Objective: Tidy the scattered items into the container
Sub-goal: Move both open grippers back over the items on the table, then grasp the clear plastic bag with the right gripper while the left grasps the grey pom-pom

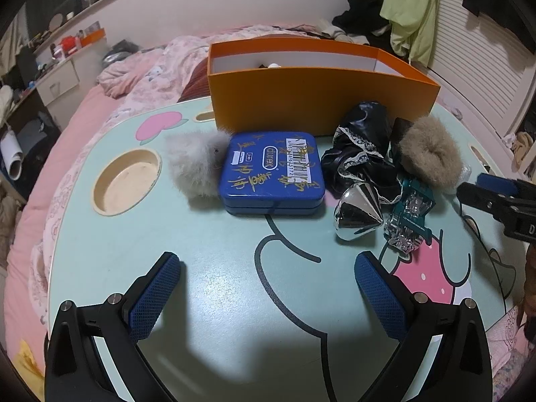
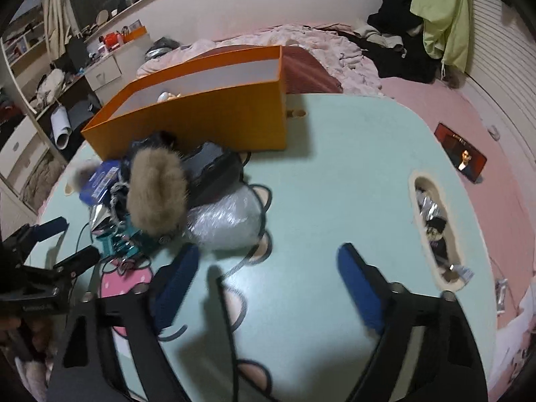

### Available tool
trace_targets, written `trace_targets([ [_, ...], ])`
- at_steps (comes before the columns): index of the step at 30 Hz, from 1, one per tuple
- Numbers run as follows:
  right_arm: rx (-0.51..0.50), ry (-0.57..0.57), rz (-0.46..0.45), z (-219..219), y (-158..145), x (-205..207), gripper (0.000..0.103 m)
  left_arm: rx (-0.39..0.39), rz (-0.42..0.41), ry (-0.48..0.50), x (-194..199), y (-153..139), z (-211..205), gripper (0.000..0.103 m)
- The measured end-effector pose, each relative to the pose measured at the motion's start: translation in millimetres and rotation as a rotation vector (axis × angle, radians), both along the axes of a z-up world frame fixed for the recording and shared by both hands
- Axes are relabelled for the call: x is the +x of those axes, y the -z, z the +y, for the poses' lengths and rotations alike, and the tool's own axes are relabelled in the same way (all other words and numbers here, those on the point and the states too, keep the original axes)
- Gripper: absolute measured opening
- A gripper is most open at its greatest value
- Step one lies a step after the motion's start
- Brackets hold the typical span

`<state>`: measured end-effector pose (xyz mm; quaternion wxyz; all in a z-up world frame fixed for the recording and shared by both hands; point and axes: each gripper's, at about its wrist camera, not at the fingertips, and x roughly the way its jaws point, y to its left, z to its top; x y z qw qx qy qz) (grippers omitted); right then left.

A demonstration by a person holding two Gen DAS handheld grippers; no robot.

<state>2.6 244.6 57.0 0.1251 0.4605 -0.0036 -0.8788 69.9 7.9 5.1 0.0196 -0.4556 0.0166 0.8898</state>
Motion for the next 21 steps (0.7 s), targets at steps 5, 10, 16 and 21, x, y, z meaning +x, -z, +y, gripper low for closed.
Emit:
trace_targets([
  [5, 0.006, -0.049, 0.000, -11.3, 6.4, -1.2, 0.070, 0.000, 0.000, 0.000, 0.0, 0.0, 0.0, 0.103],
  [10, 0.023, -0.101, 0.005, -24.8, 18.6, -9.3, 0.070, -0.001, 0.000, -0.003, 0.0, -0.1, 0.0, 0.103],
  [16, 0.080, -0.141, 0.032, -34.5, 24.6, -18.6, 0.039, -0.005, 0.000, -0.013, 0.8, -1.6, -1.9, 0.103],
  [21, 0.003, -0.118, 0.043, -16.1, 21.4, -12.0, 0.039, 0.050, 0.005, -0.056, -0.4, -9.1, -22.0, 0.089],
])
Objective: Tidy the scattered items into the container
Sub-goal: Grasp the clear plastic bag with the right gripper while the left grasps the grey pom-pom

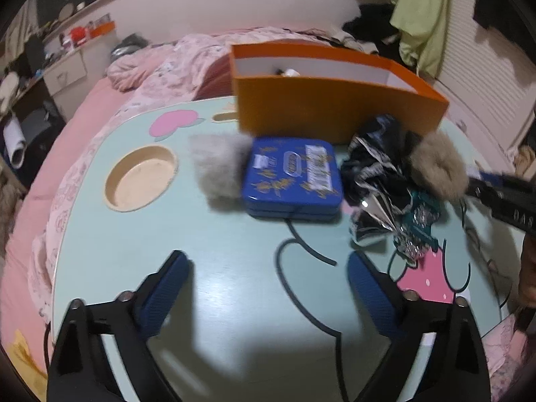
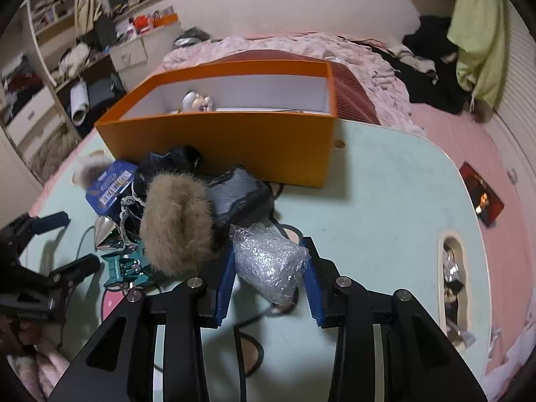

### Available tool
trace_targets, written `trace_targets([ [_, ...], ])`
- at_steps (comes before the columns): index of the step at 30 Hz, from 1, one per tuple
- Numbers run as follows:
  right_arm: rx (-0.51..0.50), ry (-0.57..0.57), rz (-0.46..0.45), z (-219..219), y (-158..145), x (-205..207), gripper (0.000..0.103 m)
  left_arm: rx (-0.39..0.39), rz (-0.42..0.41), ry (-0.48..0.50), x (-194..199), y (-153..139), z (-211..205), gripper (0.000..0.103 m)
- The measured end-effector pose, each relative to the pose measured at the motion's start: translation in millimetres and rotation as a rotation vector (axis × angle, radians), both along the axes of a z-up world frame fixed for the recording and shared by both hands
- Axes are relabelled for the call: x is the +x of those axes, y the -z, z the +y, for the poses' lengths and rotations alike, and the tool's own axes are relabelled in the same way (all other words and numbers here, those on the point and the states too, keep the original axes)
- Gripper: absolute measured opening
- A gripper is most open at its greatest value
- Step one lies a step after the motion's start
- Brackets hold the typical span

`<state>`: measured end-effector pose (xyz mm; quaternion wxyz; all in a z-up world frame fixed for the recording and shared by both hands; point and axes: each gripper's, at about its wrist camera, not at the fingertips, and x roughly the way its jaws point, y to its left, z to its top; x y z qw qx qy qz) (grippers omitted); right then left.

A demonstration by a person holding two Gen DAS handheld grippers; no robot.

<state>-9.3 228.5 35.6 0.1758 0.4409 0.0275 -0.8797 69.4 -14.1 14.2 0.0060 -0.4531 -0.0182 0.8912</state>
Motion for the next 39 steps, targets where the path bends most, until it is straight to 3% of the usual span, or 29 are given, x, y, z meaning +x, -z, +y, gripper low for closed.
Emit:
trace_targets([
  [6, -0.027, 0.065, 0.009, 21.4, -2.5, -0.5, 0.039, 0.044, 0.031, -0.048, -14.9, -17.2, -30.6, 0.073],
  [12, -0.040, 0.094, 0.012, 27.3, -5.6, -5.4, 0.039, 0.064, 0.063, -0.003, -35.3, -28.0, -28.7, 0.072],
  [20, -0.057, 0.092, 0.010, 27.8, -3.7, -3.5, 0.039, 0.009, 0.038, -0.072, -67.0, -17.7, -40.1, 0.072],
  [21, -0.060, 0.091, 0.013, 27.8, -3.9, -3.0, 0.039, 0.020, 0.036, -0.074, -68.6, -15.6, -42.7, 0.068],
  [22, -0.062, 0.090, 0.015, 27.7, -4.2, -2.7, 0.039, 0.048, 0.033, -0.067, -70.1, -13.1, -45.7, 0.046],
  [24, -0.067, 0.090, 0.016, 27.7, -4.2, -2.5, 0.039, 0.107, 0.010, -0.042, -73.7, -6.6, -48.9, 0.023],
  [31, -0.081, 0.096, 0.018, 29.8, -6.4, -4.7, 0.039, 0.156, 0.088, -0.010, -60.3, -20.5, -46.4, 0.022],
  [39, -0.147, 0.069, 0.061, 25.3, -32.7, -8.6, 0.039, 0.235, 0.250, 0.025, -47.5, -81.5, -46.8, 0.022],
])
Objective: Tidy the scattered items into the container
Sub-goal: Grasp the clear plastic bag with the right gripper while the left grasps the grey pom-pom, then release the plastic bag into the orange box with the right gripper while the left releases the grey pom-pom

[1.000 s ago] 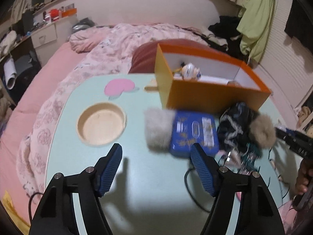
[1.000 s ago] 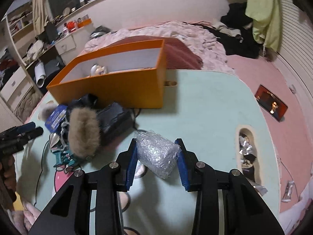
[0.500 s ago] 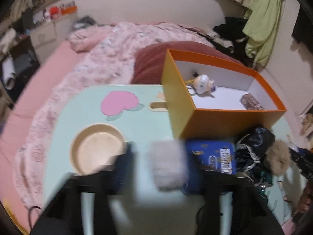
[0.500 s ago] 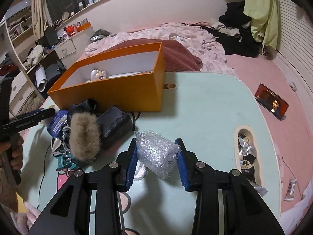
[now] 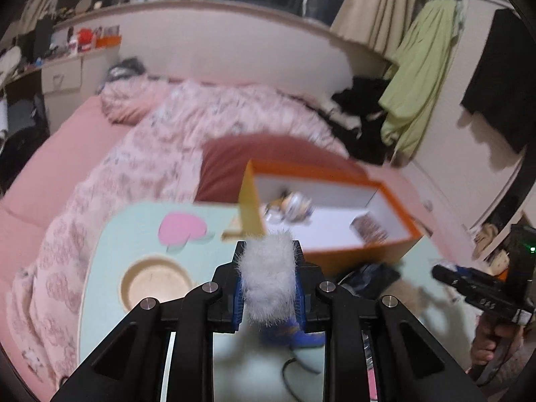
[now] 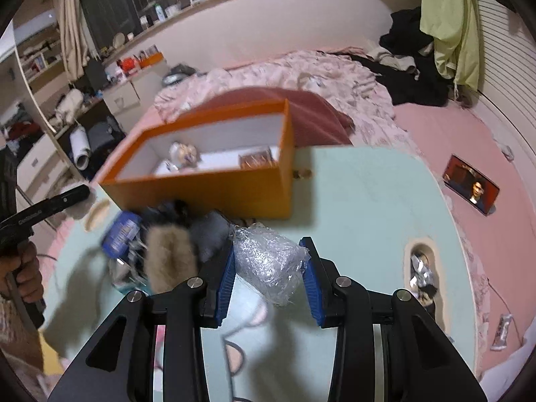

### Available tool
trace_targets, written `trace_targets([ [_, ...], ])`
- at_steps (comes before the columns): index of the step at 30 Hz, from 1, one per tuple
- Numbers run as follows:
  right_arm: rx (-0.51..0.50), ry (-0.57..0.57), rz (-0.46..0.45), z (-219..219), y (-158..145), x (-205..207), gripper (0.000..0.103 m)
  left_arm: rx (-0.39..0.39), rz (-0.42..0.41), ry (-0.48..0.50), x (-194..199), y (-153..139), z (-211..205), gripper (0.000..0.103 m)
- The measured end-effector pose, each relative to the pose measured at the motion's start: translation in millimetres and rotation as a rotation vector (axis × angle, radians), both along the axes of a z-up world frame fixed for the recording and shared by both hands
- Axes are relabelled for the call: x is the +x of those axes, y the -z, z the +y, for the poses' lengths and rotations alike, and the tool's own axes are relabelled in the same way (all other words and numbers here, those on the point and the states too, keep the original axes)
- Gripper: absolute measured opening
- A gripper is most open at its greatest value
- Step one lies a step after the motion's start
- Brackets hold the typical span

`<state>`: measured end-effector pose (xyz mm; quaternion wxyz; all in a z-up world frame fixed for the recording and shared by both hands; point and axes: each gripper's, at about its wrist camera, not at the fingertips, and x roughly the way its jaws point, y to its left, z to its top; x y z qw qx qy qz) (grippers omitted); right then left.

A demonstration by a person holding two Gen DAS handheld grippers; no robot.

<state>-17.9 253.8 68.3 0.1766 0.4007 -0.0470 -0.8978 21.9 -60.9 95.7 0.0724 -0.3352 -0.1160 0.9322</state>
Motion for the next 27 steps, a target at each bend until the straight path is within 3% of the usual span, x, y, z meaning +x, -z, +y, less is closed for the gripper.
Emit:
trace_targets([
  [4, -0.037, -0.040, 0.044, -12.7, -19.5, -11.8, 0.039, 0.020, 0.054, 0.064, -16.6, -19.9, 13.2, 0.022],
  [10, -0.066, -0.070, 0.095, -40.9, -40.2, -46.1, 0.039, 0.013, 0.059, 0.127, -56.4, -22.5, 41.7, 0.022],
  [18, -0.054, -0.071, 0.111, -65.2, -40.8, -92.6, 0.040, -0.028, 0.010, 0.093, -100.6, -4.8, 55.1, 0.024],
  [20, -0.063, -0.050, 0.079, -65.8, -34.5, -102.3, 0.043, -0.029, -0.008, 0.066, -106.2, 0.0, 52.6, 0.039],
  [21, -0.070, -0.043, 0.060, -65.4, -31.5, -106.0, 0.050, -0.019, -0.014, 0.059, -106.9, 1.4, 50.6, 0.058],
  [22, -0.079, -0.031, 0.040, -64.1, -28.2, -108.5, 0.056, -0.007, -0.012, 0.051, -106.0, 2.0, 48.3, 0.068],
  [24, -0.096, -0.009, 0.031, -60.8, -23.9, -108.9, 0.069, 0.005, 0.002, 0.043, -102.1, 1.8, 45.2, 0.069],
  [27, -0.093, 0.005, 0.025, -58.7, -20.6, -106.7, 0.069, -0.007, -0.001, 0.046, -96.5, 1.5, 45.0, 0.070],
])
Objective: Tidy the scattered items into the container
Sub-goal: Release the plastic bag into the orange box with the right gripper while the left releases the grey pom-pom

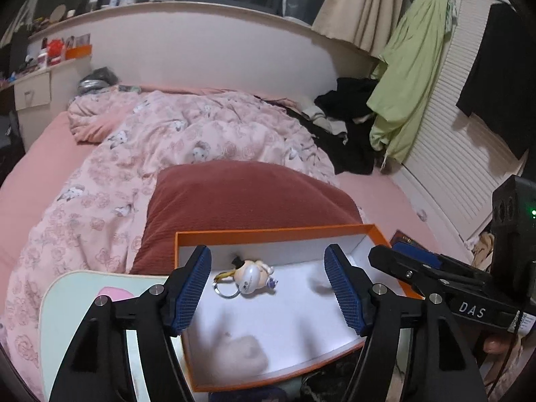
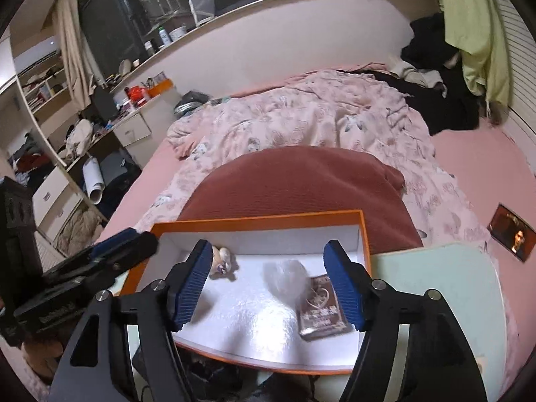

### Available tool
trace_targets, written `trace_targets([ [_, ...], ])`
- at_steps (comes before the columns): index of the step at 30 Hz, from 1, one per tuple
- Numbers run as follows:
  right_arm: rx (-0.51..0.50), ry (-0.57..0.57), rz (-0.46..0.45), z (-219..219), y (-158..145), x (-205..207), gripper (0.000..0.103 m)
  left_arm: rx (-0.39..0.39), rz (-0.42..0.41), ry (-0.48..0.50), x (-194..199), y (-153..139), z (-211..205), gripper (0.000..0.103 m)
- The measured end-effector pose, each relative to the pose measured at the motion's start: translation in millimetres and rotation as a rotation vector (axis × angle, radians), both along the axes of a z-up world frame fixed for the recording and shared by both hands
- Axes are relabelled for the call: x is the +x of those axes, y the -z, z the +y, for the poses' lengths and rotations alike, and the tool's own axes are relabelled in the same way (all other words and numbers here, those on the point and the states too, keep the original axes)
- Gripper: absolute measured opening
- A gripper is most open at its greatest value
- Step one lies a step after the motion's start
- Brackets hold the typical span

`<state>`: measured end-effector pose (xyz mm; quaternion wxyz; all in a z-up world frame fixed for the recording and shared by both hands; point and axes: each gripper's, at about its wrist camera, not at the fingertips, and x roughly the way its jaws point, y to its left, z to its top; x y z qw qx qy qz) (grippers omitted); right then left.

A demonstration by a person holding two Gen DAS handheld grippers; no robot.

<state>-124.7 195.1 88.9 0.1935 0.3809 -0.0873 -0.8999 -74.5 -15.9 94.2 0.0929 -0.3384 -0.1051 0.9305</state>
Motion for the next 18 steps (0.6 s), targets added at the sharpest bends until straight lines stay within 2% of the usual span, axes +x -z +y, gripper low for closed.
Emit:
trace_targets([
  [3, 0.003, 0.002, -0.020, 2.4, 1.5, 2.8, 0.069, 0.003, 0.000, 0.002, 10.7, -1.7, -1.6, 0.071],
  [7, -0.006, 0.009, -0.002, 9.6, -3.2, 17.1, 0.069, 0.011, 0.022, 0.014, 37.5, -5.5, -5.2, 0.080],
  [10, 0.016, 0.007, 0.017, 13.3, -5.4, 34.2, 0.069, -0.016, 0.017, 0.017, 61.0, -2.4, -7.4, 0.087],
  [14, 0.065, -0.001, 0.028, 20.7, -1.4, 65.7, 0.069, -0.066, -0.022, 0.004, 90.9, 10.0, -11.2, 0.088],
  [18, 0.090, -0.001, 0.011, 33.2, 9.5, 97.5, 0.069, -0.072, -0.084, 0.012, 116.7, 30.0, -13.1, 0.088],
])
